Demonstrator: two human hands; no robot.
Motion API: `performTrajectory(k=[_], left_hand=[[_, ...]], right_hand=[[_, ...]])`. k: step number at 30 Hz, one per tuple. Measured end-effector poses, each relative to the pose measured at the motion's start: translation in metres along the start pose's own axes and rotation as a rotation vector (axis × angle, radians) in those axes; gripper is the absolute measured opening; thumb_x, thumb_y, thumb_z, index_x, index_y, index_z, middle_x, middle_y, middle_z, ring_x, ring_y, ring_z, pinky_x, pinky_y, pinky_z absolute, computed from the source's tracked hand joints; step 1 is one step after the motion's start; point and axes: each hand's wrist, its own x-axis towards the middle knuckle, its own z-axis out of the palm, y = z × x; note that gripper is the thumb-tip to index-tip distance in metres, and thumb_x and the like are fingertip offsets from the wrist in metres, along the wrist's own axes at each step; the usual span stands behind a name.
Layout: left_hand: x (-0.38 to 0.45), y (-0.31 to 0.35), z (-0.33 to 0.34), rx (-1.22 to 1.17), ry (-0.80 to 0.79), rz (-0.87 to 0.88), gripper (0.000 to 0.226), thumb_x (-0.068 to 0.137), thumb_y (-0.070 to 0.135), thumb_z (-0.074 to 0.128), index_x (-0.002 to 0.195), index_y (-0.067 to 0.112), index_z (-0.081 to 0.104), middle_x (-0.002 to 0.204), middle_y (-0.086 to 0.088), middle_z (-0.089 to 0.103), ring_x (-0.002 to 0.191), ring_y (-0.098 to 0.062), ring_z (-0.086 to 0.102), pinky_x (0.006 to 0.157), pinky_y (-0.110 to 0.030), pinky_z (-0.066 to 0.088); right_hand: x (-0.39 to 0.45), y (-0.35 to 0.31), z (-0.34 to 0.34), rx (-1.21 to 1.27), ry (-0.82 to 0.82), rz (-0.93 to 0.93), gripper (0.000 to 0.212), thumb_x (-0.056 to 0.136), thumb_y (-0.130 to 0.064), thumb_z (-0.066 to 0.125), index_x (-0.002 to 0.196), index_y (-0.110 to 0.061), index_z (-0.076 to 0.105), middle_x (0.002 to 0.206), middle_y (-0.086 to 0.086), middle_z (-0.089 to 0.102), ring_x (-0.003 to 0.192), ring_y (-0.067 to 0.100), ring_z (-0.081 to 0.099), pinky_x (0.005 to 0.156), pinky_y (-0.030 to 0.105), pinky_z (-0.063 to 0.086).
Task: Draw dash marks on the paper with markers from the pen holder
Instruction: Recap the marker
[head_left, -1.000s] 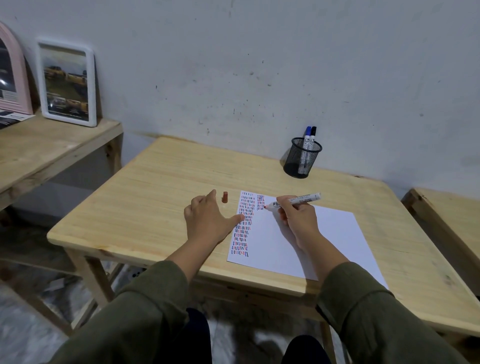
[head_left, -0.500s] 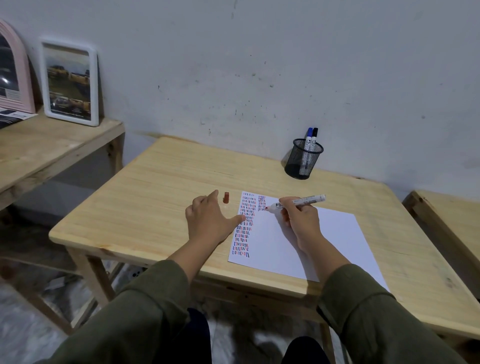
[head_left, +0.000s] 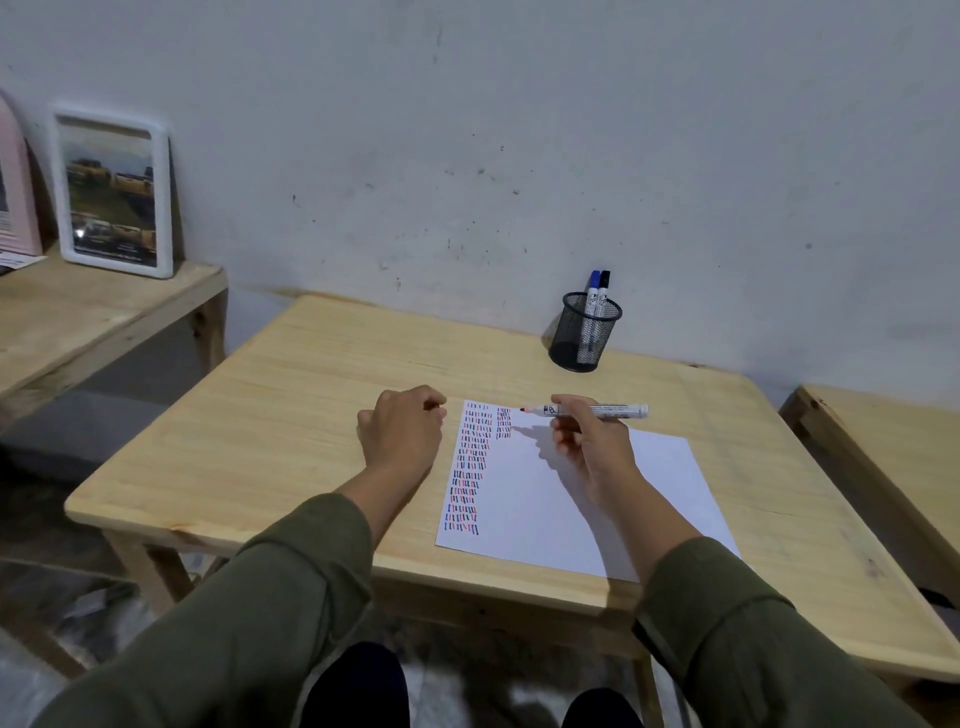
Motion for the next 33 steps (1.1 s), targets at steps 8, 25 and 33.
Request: performTrajectory(k=[8, 25, 33], left_hand=[[0.006, 0.067, -0.018, -0.926, -0.103, -0.296, 0.016, 0.087, 0.03, 0.063, 0.072, 0.026, 0.07, 0.093, 0.004, 0.067, 0.092, -0.021, 0.061, 0.059, -0.024, 0.045], [0.012, 0.13, -0.038, -1.163, -0.359, -0.367, 0.031, 0.091, 0.029, 0.059, 0.118, 0.015, 0.066, 0.079, 0.011, 0.063, 0.077, 0.0, 0.057, 0.077, -0.026, 0.032], [0.009, 0.136, -0.041, -1.034, -0.415, -0.301, 0.023, 0.087, 0.037, 0.062, 0.068, 0.024, 0.065, 0.067, 0.017, 0.067, 0.073, 0.0, 0.055, 0.062, -0.025, 0.028]], right_hand=[[-0.004, -0.042, 0.013, 0.009, -0.221, -0.161, 0.012, 0.09, -0.006, 0.057, 0.091, -0.008, 0.068, 0.07, 0.009, 0.06, 0.055, 0.012, 0.057, 0.051, 0.018, 0.043], [-0.007, -0.088, 0.012, -0.016, -0.187, -0.34, 0.014, 0.088, -0.003, 0.056, 0.092, -0.007, 0.068, 0.069, 0.009, 0.06, 0.055, 0.014, 0.056, 0.054, 0.022, 0.044], [-0.012, -0.094, 0.003, -0.257, -0.238, -0.456, 0.02, 0.088, -0.008, 0.059, 0.086, -0.022, 0.073, 0.069, -0.008, 0.071, 0.063, 0.008, 0.062, 0.058, 0.023, 0.048]])
